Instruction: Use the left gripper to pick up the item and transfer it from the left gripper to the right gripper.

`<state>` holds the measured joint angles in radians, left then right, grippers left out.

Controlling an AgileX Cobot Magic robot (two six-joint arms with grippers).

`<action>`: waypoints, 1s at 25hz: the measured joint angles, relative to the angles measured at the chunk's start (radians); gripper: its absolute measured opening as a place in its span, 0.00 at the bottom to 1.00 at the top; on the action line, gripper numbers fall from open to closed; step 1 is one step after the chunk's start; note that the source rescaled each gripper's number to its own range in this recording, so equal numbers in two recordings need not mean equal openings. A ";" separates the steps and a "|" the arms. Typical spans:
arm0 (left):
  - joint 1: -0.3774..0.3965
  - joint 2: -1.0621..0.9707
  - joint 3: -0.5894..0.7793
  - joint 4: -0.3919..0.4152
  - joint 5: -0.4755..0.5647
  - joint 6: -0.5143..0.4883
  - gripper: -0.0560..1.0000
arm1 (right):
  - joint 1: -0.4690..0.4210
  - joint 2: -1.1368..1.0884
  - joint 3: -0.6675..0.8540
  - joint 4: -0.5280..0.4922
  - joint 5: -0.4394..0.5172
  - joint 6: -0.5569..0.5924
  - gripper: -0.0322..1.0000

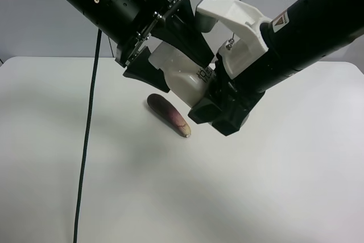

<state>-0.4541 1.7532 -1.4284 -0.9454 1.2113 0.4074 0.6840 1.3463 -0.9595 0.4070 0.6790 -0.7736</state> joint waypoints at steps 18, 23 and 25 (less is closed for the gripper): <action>0.345 -0.188 -0.073 0.232 -0.001 0.040 0.87 | 0.000 0.001 0.000 0.000 0.004 0.000 0.05; 0.420 -0.411 -0.062 0.391 -0.001 -0.002 0.87 | 0.000 0.001 0.000 0.000 0.004 0.000 0.05; 0.422 -0.500 -0.027 0.440 0.000 -0.012 0.87 | 0.000 0.001 0.000 0.000 0.004 0.000 0.05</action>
<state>-0.0317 1.2533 -1.4554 -0.5051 1.2112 0.3952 0.6840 1.3475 -0.9595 0.4072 0.6829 -0.7736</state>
